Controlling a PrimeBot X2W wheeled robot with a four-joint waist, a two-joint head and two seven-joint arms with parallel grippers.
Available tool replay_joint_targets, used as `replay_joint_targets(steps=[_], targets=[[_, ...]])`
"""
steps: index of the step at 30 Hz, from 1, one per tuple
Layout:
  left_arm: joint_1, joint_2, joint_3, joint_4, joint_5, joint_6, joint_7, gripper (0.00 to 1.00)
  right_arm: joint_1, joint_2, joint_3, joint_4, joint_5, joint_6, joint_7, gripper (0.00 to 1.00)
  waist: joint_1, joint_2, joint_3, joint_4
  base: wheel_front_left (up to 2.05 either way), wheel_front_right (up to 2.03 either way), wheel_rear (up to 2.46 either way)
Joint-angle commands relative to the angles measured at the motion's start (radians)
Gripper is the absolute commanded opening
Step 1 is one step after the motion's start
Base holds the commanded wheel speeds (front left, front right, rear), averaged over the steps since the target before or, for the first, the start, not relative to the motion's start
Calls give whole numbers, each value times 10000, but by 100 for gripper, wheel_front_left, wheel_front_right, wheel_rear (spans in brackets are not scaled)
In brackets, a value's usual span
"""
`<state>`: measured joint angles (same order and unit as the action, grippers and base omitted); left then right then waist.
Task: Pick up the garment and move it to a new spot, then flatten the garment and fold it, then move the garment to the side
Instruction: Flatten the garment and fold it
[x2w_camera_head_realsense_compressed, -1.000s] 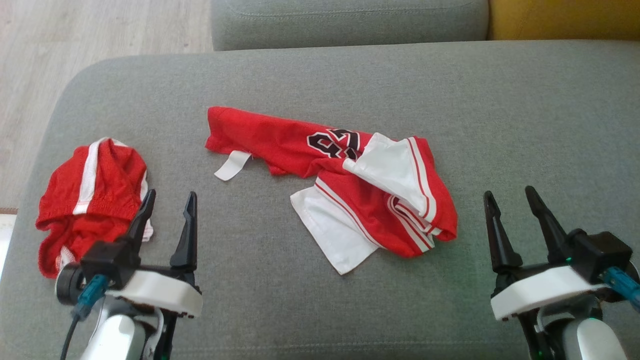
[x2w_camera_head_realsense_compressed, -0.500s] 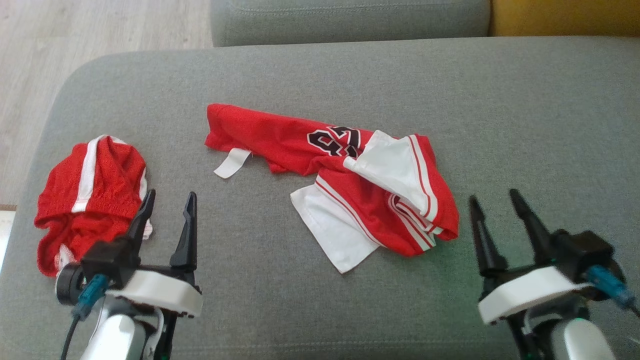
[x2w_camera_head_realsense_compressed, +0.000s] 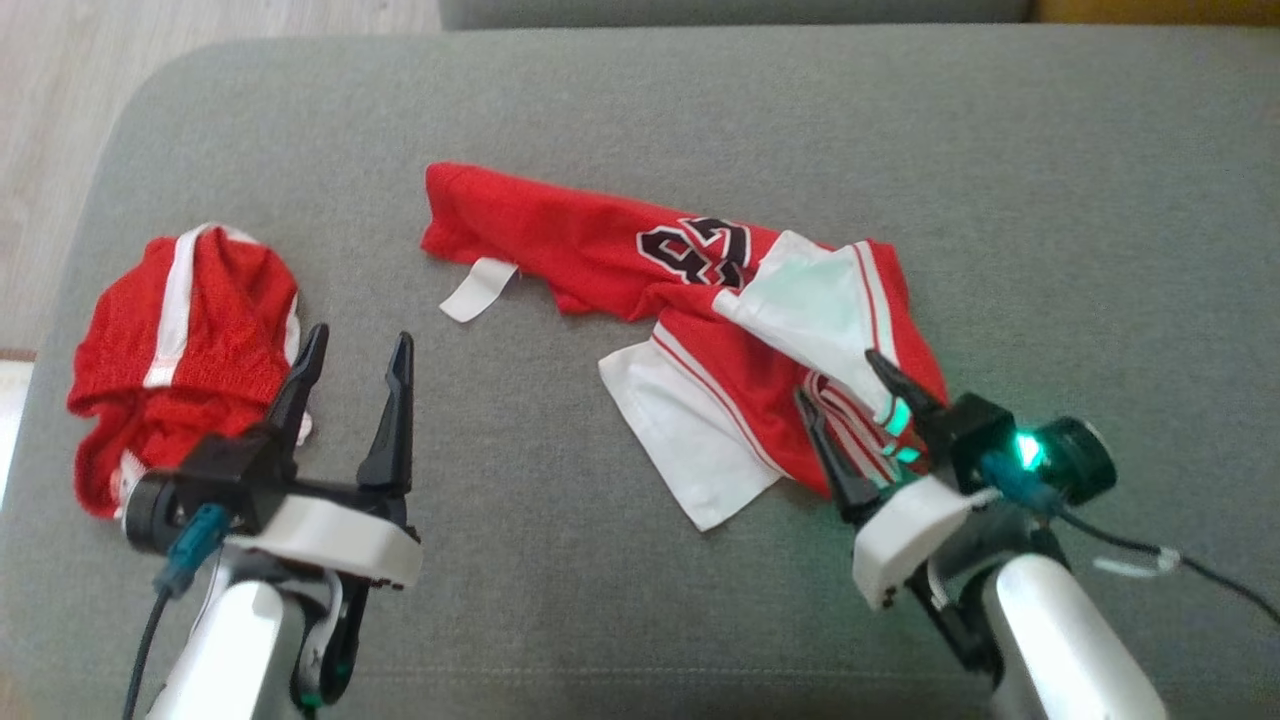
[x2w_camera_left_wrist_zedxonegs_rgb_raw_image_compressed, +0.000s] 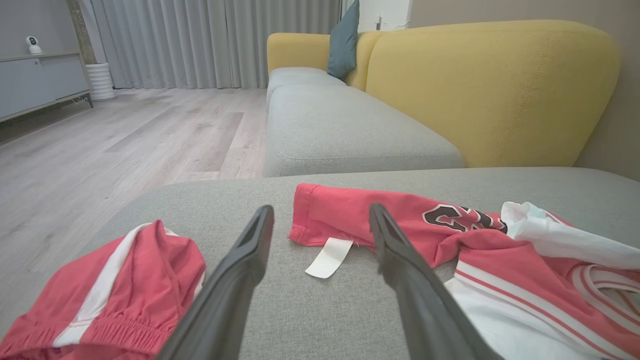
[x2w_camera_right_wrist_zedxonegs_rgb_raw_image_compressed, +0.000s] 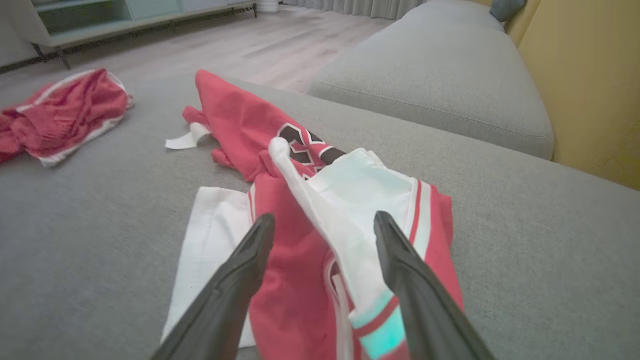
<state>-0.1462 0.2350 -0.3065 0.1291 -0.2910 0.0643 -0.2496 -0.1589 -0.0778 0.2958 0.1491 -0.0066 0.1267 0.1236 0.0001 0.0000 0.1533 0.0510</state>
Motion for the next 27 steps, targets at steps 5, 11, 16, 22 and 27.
replay_joint_targets(steps=[5,11,16,22,27], targets=[[-760,1,359,-326,210,-111,-122,100,-785,29,1,526,-423,40,260,31,-1,0,347,381,0,0,0],[-933,-146,377,-338,343,-188,-122,100,-1197,-14,-525,434,-208,40,-43,0,-1,0,565,515,0,0,0],[-1004,-247,478,-430,440,-230,-122,100,-1820,-300,-1495,-161,51,40,-170,0,-1,0,818,440,0,0,0],[-1351,-427,469,-519,564,-425,-122,100,-3184,-874,-3247,-129,432,40,168,0,-1,0,1354,500,0,0,0],[-1793,-673,416,-560,695,-640,-122,100,-4388,-1461,-4400,836,511,40,179,0,-1,0,1923,776,0,0,0]])
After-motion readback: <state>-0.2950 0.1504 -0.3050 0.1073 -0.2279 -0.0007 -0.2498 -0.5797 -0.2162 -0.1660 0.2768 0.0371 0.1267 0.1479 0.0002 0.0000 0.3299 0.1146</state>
